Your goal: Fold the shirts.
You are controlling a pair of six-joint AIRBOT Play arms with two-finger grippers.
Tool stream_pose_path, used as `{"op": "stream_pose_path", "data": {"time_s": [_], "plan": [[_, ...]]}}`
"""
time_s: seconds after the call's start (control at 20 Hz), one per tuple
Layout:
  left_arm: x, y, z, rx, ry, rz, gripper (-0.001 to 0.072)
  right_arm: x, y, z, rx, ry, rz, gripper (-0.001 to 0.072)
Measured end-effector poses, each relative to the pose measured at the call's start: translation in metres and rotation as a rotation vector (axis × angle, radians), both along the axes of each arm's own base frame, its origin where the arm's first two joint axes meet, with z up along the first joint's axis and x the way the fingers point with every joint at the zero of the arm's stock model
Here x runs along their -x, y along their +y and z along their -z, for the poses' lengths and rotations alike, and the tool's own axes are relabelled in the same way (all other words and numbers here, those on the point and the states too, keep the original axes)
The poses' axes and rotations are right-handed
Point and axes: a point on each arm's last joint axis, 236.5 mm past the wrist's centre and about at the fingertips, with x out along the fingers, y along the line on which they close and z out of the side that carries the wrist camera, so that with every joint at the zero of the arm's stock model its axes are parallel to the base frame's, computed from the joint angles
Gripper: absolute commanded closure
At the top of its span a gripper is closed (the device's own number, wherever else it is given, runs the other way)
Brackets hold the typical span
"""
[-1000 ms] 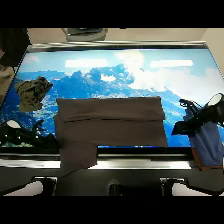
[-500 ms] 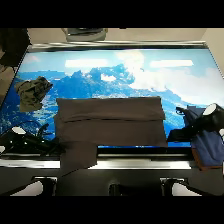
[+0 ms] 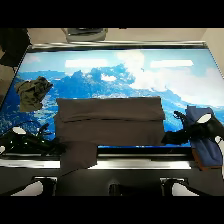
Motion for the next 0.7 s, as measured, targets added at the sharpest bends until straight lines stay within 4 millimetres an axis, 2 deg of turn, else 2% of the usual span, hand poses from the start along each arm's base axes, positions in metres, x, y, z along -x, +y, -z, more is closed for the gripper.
{"op": "stream_pose_path", "data": {"time_s": [0.05,0.3,0.4,0.45,0.55,0.7], "plan": [[0.000,0.000,0.000,0.000,-0.001,0.002,0.0674,-0.003,-0.001,0.002,0.007,-0.009,0.012,0.0660],[-0.004,0.003,-0.002,-0.013,-0.039,0.034,0.0677,-0.009,-0.002,-0.002,0.013,-0.056,-0.017,0.0667],[-0.037,0.023,-0.008,-0.110,-0.194,0.036,0.0679,-0.019,-0.005,-0.016,0.023,-0.113,-0.054,0.0668],[-0.047,0.029,-0.019,-0.135,-0.250,0.051,0.0680,-0.027,-0.006,-0.026,0.028,-0.152,-0.068,0.0668],[-0.082,0.031,-0.052,-0.150,-0.389,0.024,0.0680,-0.047,-0.007,-0.047,0.049,-0.222,-0.109,0.0668],[-0.133,0.038,-0.097,-0.189,-0.547,-0.025,0.0681,-0.097,-0.006,-0.078,0.126,-0.351,-0.164,0.0667]]}}
